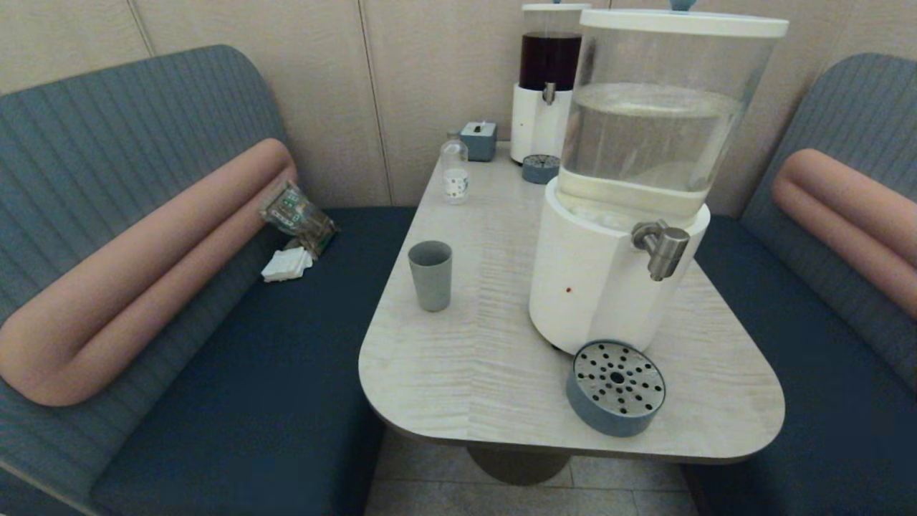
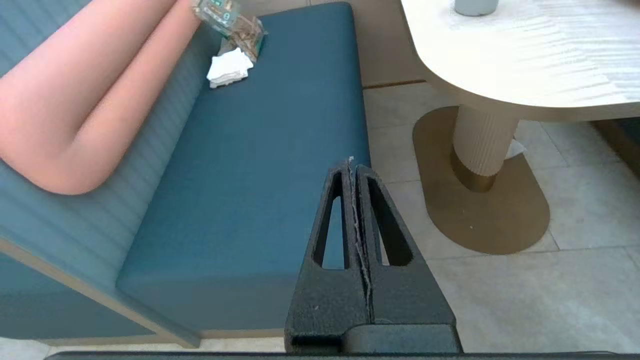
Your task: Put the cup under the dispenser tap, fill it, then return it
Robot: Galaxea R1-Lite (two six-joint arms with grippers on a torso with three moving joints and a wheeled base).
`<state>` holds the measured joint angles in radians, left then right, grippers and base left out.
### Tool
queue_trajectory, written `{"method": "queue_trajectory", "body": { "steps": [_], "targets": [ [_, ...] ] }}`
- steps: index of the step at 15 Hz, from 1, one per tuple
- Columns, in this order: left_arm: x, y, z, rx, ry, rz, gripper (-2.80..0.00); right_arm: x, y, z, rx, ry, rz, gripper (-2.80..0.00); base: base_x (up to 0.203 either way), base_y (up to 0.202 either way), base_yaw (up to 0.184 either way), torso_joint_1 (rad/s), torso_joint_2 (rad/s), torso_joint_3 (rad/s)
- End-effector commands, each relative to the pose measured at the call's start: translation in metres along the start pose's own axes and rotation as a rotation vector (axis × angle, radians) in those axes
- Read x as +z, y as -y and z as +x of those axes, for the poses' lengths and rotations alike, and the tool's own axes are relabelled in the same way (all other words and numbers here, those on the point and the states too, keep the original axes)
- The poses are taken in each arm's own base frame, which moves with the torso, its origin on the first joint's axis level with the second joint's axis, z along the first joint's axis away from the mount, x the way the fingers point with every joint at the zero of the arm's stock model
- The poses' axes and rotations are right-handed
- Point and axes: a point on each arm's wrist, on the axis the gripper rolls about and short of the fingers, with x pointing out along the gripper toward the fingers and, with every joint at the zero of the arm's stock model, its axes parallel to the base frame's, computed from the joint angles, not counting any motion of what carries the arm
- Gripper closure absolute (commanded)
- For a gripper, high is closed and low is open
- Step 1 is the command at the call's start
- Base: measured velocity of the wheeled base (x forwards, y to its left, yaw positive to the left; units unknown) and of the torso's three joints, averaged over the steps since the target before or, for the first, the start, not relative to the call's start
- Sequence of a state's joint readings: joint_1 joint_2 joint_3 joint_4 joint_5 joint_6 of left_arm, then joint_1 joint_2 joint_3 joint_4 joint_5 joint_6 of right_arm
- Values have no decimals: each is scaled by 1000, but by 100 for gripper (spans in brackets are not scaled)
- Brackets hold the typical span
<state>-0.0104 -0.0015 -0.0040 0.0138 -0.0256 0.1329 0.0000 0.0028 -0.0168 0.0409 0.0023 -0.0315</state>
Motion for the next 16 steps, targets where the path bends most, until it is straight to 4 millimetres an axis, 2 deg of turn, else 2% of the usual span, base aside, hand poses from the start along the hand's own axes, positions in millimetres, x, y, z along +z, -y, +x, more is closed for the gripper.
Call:
{"method": "queue_trajectory", "body": {
  "steps": [1, 16],
  "targets": [
    [-1, 0, 0, -1, -4, 0, 0, 0, 0, 0, -1, -1, -1, 0, 0, 0, 0, 0, 0, 0],
    [-1, 0, 0, -1, -4, 0, 0, 0, 0, 0, -7, -1, 4, 0, 0, 0, 0, 0, 0, 0]
  ]
}}
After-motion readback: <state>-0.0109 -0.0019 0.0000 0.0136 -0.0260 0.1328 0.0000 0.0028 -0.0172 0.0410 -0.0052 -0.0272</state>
